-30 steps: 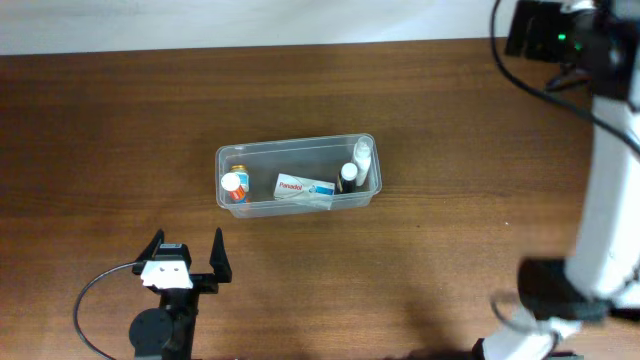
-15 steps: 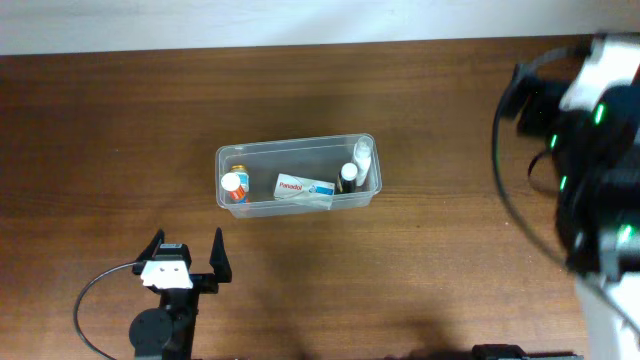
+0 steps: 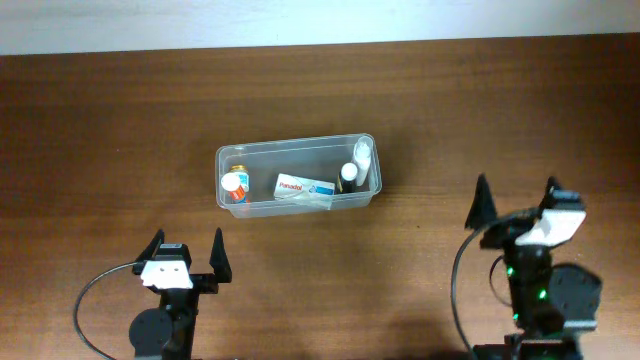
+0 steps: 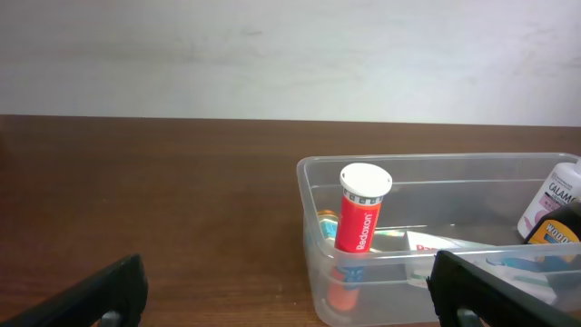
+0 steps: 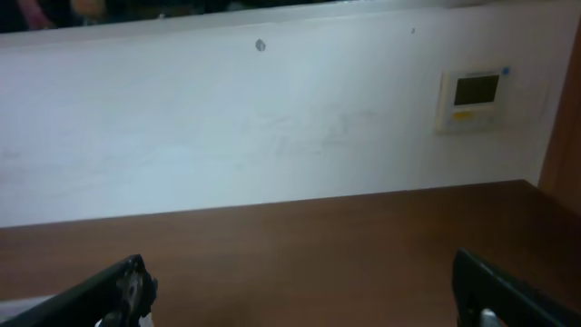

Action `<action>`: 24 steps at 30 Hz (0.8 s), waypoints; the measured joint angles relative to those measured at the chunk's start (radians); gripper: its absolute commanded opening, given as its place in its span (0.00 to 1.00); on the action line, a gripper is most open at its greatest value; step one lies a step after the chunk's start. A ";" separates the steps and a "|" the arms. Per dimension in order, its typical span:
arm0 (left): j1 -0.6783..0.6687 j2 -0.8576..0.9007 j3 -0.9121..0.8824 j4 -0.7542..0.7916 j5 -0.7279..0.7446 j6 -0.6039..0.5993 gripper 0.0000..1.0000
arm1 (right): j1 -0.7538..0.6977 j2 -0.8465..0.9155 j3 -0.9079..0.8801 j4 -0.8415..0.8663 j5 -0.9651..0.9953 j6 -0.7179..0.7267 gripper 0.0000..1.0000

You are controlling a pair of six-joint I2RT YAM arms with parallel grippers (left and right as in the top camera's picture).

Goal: Pack container

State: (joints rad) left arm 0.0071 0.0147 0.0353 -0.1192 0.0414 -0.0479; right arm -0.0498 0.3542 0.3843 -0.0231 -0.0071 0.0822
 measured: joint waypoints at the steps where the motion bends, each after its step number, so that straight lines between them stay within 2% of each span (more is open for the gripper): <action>1: 0.000 0.000 0.000 0.000 0.000 0.000 0.99 | 0.000 -0.032 -0.030 0.003 -0.003 -0.001 0.98; 7: 0.000 0.000 0.000 0.000 0.000 0.000 0.99 | 0.000 -0.160 -0.145 0.006 -0.014 0.000 0.98; 24: 0.000 0.000 0.000 0.000 0.000 0.000 0.99 | 0.000 -0.332 -0.323 0.009 -0.022 0.000 0.98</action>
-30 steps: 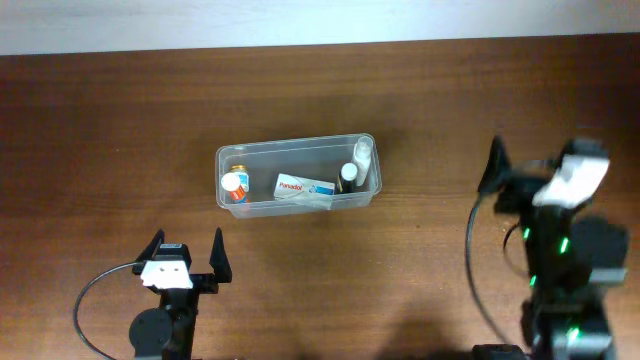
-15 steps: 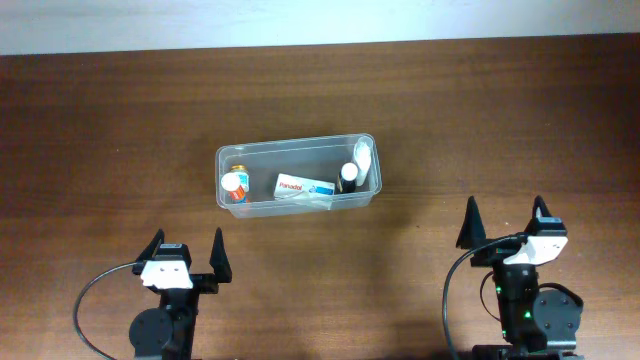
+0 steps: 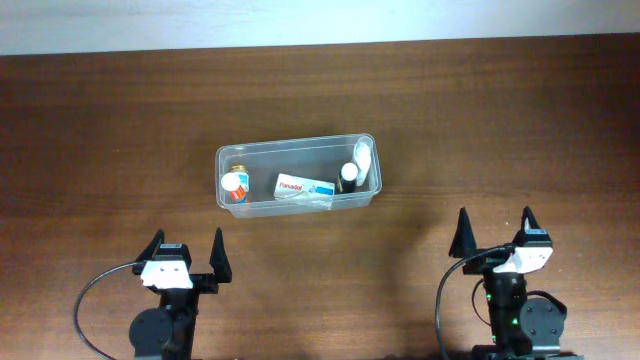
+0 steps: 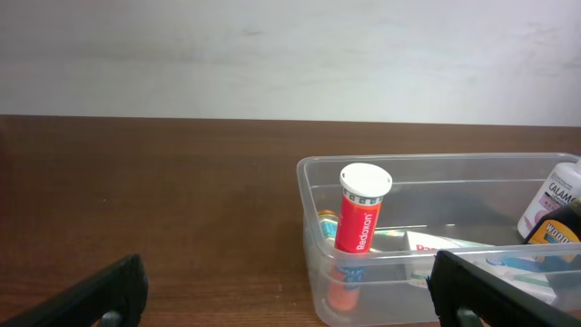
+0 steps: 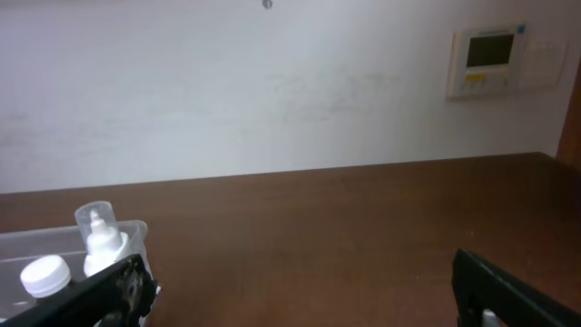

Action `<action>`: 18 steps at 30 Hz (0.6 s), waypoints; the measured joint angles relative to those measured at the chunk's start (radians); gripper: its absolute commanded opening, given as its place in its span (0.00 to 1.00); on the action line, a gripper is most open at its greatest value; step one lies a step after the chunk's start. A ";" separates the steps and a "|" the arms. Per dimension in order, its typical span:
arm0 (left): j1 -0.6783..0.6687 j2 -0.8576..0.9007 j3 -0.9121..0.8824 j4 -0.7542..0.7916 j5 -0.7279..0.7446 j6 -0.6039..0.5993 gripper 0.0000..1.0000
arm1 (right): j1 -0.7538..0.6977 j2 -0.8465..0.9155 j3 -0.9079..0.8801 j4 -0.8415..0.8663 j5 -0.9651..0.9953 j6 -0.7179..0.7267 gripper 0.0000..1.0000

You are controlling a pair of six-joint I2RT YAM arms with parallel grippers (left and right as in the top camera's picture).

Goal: Pack container

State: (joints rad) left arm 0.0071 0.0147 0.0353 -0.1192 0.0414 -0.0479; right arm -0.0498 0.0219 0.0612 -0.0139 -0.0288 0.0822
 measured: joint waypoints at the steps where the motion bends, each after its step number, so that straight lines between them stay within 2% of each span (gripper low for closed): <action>1: 0.000 0.000 0.000 0.000 0.000 0.000 0.99 | 0.000 -0.005 -0.008 0.000 0.000 0.000 0.98; 18: 0.000 0.000 0.000 0.000 0.000 0.000 0.99 | 0.000 -0.007 -0.051 -0.050 -0.053 -0.017 0.98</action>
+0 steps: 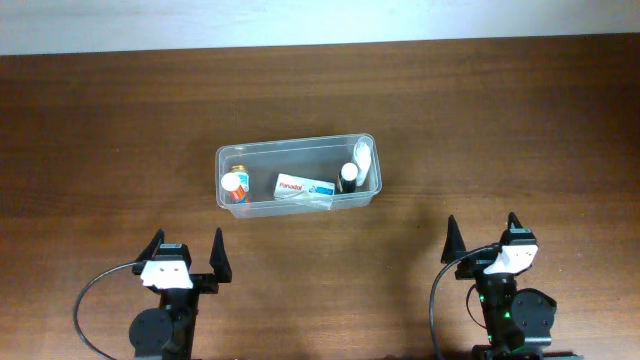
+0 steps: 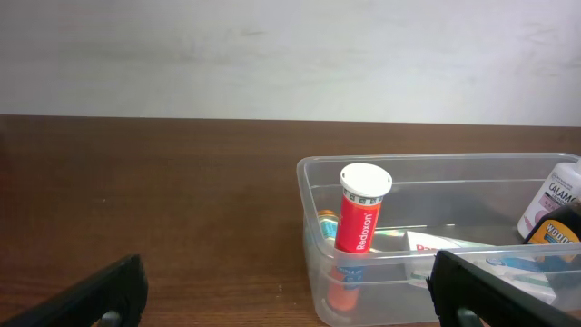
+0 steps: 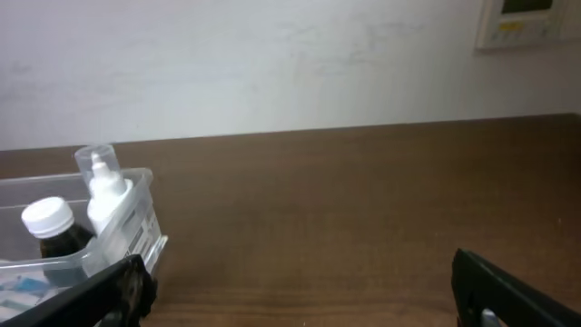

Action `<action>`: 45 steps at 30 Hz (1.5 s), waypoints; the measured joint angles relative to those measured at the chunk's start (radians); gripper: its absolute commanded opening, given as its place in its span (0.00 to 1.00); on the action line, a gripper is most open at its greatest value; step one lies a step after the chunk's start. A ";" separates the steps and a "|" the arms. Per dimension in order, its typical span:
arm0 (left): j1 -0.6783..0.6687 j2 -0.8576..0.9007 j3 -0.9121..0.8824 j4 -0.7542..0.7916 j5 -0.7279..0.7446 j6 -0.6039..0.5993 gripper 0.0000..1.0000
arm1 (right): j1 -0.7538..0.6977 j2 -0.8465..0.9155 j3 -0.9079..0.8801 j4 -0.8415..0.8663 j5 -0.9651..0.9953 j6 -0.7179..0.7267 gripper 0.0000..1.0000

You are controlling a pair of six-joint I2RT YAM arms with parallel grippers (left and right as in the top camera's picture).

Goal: Pack container

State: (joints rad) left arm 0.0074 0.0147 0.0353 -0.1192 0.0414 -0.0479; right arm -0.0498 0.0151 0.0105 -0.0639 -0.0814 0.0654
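Note:
A clear plastic container sits mid-table. Inside it are a red tube with a white cap at the left, a white Panadol box in the middle, a dark bottle with a white cap and a white bottle at the right. The red tube leans against the container's wall in the left wrist view. My left gripper stands open near the front edge, left of the container. At the front right my right gripper is open too, holding nothing. The white bottle shows at the left of the right wrist view.
The brown wooden table runs back to a white wall. A wall panel hangs at the upper right in the right wrist view. Black cables loop by both arm bases.
My right gripper has drawn back a little toward the front edge and to the left. Its view has swung left, showing more of the container. The left arm has not moved.
My right gripper stood open at the far right, higher over the table, facing the wall. Then it was lower and nearer the front edge with the container's corner in view. Now it rests near the front edge. The left gripper and the container's contents stayed as they were.

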 measured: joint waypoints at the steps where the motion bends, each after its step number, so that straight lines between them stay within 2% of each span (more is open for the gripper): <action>1: 0.000 0.000 0.000 0.000 0.000 0.000 0.99 | 0.000 0.000 0.000 0.000 -0.004 -0.010 0.98; 8: 0.000 0.000 0.000 0.000 0.000 0.000 1.00 | 0.000 0.000 0.000 0.002 -0.031 -0.071 0.98; 45: 0.000 0.000 0.000 0.000 0.000 0.000 0.99 | 0.000 0.000 0.000 0.002 -0.037 -0.093 0.98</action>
